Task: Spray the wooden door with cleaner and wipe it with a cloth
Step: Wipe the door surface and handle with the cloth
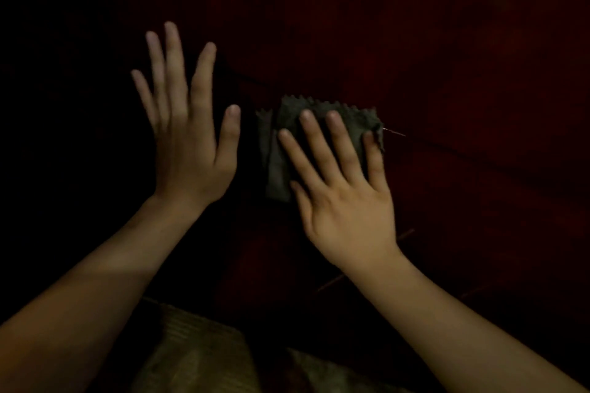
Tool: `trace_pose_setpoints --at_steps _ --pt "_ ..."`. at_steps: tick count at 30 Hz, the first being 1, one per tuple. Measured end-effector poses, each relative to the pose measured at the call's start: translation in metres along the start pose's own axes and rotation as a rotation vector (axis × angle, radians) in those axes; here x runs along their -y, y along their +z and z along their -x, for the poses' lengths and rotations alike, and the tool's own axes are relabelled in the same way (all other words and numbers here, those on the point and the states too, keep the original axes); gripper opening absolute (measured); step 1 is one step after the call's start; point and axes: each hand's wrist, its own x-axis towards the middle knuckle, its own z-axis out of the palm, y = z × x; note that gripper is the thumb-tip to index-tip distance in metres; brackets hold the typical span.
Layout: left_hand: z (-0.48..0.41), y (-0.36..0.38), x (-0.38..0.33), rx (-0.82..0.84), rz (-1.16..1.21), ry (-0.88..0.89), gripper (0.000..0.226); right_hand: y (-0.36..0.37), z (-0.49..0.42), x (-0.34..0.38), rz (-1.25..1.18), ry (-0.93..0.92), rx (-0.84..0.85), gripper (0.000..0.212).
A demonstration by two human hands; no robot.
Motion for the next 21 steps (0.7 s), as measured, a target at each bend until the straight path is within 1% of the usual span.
trace_pose_setpoints --at_steps 4,8,14,17,19,21 --pt "0.018 0.026 -0.058 0.053 -0.034 0.078 0.066 -0.002 0.077 -0.079 0.091 0.054 0.025 0.066" --pt "0.030 0.048 -0.110 0.097 -0.070 0.107 0.074 -0.002 0.151 -0.155 0.118 0.117 0.039 0.068" --pt "0.055 0.075 -0.166 0.190 -0.106 0.335 0.068 -0.007 0.253 -0.243 0.123 0.263 0.107 0.067" --pt "0.070 0.092 -0.199 0.215 -0.092 0.340 0.071 -0.011 0.310 -0.276 0.126 0.358 0.204 0.066" --pt "0.077 0.100 -0.215 0.209 -0.090 0.311 0.072 -0.012 0.341 -0.288 0.105 0.462 0.256 0.064" --pt "0.080 0.107 -0.224 0.182 -0.084 0.284 0.071 -0.010 0.362 -0.290 0.090 0.516 0.279 0.065"
